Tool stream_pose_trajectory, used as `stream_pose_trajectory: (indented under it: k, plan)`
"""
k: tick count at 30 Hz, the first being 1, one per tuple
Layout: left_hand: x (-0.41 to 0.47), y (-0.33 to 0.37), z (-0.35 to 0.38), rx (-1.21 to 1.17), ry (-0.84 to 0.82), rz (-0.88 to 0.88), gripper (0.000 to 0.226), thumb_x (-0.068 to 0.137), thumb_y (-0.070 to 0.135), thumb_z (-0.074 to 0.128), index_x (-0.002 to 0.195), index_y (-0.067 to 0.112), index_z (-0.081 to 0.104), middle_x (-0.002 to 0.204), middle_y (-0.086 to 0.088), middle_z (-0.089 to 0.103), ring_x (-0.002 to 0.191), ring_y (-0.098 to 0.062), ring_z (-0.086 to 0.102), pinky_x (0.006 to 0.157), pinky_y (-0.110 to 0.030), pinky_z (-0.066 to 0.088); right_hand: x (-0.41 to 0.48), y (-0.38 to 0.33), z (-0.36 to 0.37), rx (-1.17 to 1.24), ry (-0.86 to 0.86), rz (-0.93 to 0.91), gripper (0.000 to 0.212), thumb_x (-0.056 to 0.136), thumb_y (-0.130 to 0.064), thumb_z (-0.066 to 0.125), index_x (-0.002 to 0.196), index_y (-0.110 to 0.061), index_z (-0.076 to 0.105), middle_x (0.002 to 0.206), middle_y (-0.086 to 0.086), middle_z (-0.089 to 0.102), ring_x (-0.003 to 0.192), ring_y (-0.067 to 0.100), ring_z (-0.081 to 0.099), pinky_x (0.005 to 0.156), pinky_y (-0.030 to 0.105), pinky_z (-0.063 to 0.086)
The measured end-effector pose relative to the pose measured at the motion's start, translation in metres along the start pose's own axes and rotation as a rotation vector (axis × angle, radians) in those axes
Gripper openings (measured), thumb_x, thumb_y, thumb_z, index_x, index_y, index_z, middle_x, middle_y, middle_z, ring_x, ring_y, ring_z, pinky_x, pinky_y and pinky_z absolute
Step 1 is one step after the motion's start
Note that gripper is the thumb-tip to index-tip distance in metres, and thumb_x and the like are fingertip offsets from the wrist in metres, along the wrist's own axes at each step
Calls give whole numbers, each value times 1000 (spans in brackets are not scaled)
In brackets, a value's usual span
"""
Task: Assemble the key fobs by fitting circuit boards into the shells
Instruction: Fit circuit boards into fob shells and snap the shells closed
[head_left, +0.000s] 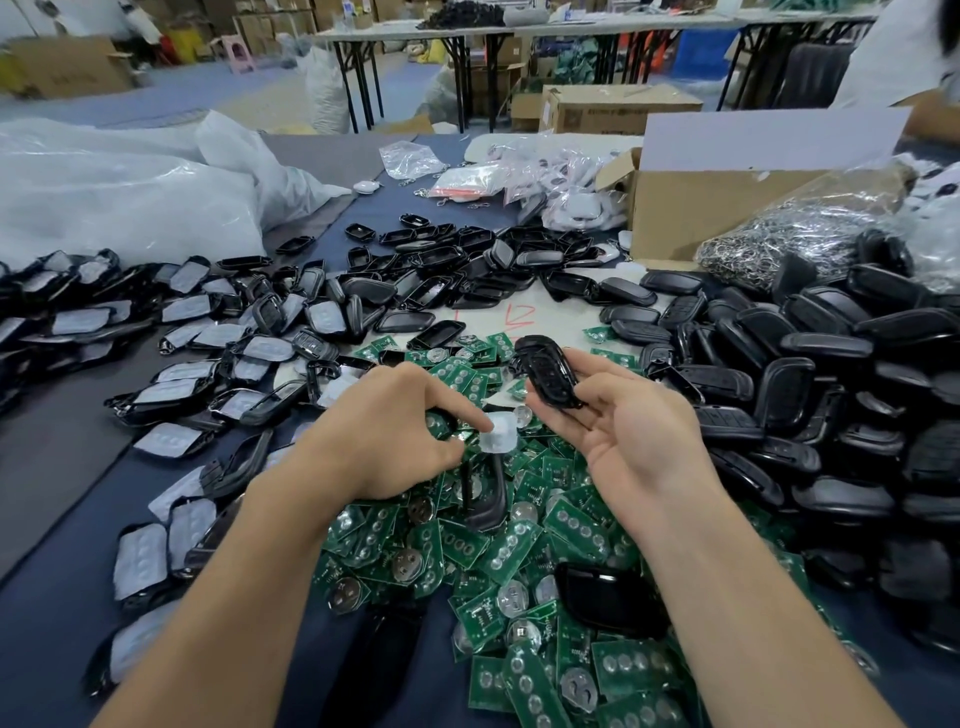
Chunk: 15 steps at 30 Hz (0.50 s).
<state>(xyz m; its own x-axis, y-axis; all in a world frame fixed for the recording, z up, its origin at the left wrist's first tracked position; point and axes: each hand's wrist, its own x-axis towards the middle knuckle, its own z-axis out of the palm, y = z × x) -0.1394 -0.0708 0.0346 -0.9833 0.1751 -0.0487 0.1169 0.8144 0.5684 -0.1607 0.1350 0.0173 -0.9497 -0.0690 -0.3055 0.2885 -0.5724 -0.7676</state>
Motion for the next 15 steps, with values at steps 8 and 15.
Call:
stream_pose_trajectory:
  k: [8, 15]
  plan:
    - [5, 8, 17, 190, 122, 60, 22, 91, 33, 79, 104, 50, 78, 68, 25, 73, 41, 0, 50, 50, -4, 34, 2, 2, -1, -1, 0, -11, 31, 96, 17, 42, 102, 5, 71, 92, 20, 79, 90, 33, 78, 71, 36, 64]
    - [8, 7, 23, 256, 183, 7, 11, 90, 49, 76, 101, 51, 78, 123, 8, 76, 44, 14, 50, 69, -22, 50, 2, 3, 0, 2, -35, 4, 35, 96, 19, 40, 107, 4, 70, 97, 19, 79, 93, 30, 78, 74, 34, 65]
